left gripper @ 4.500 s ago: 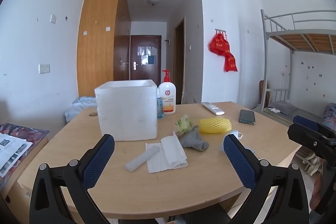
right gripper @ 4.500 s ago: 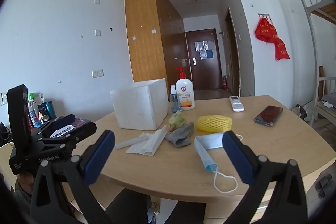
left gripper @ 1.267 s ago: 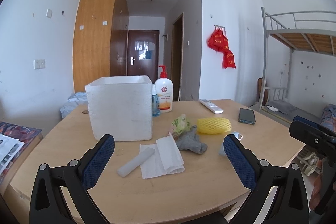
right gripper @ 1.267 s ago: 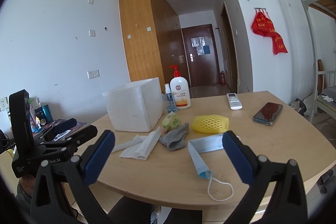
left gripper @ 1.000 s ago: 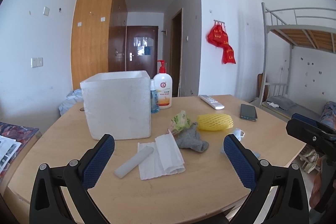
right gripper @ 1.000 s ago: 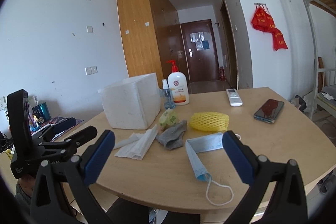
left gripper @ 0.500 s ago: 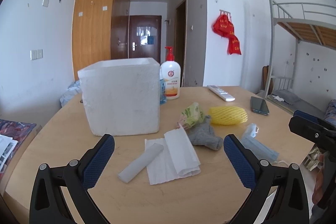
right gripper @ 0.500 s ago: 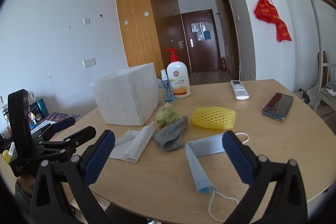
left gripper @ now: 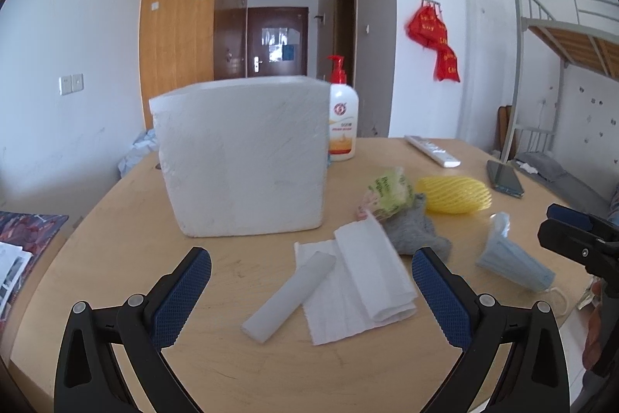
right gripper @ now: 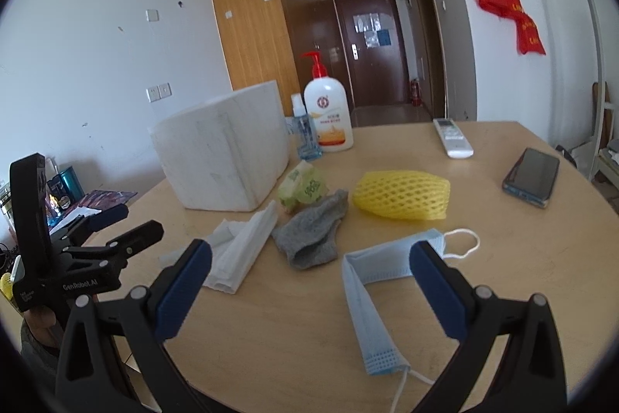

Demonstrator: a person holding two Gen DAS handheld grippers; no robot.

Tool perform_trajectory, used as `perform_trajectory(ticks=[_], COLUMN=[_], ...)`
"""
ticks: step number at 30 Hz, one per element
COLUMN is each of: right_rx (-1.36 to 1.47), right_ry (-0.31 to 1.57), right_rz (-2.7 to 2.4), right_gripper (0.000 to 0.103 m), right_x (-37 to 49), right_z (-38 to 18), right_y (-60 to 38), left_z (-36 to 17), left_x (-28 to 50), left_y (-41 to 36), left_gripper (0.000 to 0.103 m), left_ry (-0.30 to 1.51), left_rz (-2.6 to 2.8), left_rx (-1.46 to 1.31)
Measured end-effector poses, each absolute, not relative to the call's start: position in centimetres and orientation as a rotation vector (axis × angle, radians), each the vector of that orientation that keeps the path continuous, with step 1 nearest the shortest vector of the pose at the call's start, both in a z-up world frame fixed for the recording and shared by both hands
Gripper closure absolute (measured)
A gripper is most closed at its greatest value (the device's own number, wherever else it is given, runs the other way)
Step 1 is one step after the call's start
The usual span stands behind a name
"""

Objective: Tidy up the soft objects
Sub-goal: 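Reach the left tool to the white roll while the right tool reaches the blue mask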

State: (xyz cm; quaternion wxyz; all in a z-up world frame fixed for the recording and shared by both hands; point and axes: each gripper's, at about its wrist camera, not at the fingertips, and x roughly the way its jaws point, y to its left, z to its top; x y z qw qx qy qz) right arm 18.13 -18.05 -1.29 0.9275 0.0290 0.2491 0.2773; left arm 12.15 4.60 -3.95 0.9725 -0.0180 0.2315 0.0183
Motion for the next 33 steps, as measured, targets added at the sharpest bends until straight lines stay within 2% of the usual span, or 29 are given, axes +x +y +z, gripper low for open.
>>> perform_trajectory(ticks=[12, 20, 24, 29, 32, 33], right_rx=[0.009, -0.013, -0.039, -0.053, -0.060, -0.061], right_ry=[0.607, 0.637, 0.669, 0.712, 0.725, 0.733], right_rz=[0.541, 0.539, 0.502, 0.501, 0.505, 0.506], right_gripper=[0.000, 0.000, 0.012, 0.018, 0.029, 0.029], right_x=[19.9, 20.4, 20.7, 20.8, 20.7, 20.7], right_z=[-3.2, -3.5, -3.9, -4.8, -5.0, -5.1], right_y=[-17.2, -17.1, -17.3, -17.2, -17.0, -17.0], left_z=[-6.2, -7.5, -8.3, -8.8, -8.8, -8.8], left_x=[15.1, 17.1, 17.7, 17.7, 17.5, 17.5], left_y=[6.2, 7.6, 7.7, 7.7, 7.9, 7.8], left_gripper=[0.000, 0.006, 0.017, 0.018, 0.024, 0.025], left_ry=[0.603, 0.718, 0.786, 0.819, 0.821, 0.822], left_rz=[0.036, 0.027, 0.002, 0.002, 0.011, 0.014], left_rx=[-0.075, -0.124, -0.126, -0.122, -0.118, -0.113])
